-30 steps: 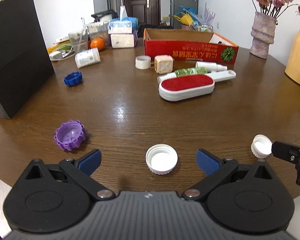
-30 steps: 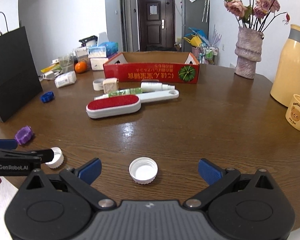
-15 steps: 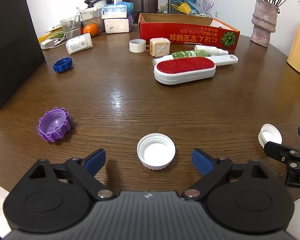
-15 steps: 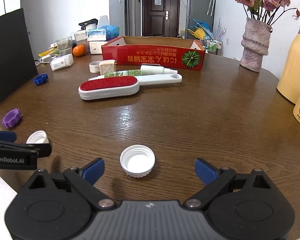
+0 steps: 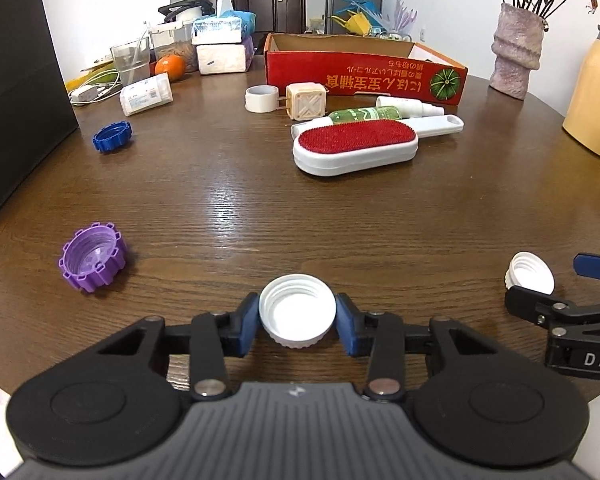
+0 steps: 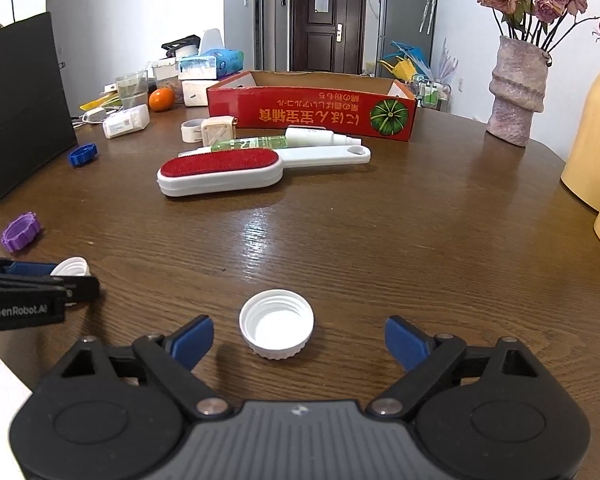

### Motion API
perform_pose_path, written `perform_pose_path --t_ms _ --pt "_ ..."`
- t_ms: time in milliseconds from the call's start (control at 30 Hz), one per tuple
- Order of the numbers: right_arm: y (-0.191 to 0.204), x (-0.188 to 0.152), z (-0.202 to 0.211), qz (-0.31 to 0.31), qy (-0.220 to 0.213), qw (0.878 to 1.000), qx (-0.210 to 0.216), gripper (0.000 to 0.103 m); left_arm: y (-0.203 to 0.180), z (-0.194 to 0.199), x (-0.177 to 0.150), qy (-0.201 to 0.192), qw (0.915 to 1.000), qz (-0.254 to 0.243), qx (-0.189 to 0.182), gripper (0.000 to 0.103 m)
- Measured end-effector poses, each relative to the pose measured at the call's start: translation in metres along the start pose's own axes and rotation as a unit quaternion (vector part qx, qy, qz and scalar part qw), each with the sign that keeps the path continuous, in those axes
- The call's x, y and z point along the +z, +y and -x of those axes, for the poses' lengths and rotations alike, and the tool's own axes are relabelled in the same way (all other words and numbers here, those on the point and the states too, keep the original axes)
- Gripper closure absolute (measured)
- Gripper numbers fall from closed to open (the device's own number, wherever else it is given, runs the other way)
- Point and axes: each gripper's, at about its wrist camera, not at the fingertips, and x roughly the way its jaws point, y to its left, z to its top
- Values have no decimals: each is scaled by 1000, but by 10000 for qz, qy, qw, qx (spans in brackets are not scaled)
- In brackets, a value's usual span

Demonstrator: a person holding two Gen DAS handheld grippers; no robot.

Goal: Organize rigid objects
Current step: 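Carry the white cap in the left tool over the cardboard box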

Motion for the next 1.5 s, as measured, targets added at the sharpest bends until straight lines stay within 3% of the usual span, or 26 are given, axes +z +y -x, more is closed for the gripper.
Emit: perform_pose_path --t_ms 367,600,967,1500 --pt "2 0 -8 64 -44 10000 28 29 2 1 1 -39 10000 29 -10 62" --pt "5 3 -8 107 -35 9997 210 64 5 3 4 -99 9999 41 3 62" --pt "2 16 9 1 -368 9992 141 64 4 13 23 -333 9994 61 12 62" --pt "-6 68 41 -284 -975 9947 129 64 -8 49 75 -925 9956 39 -115 62"
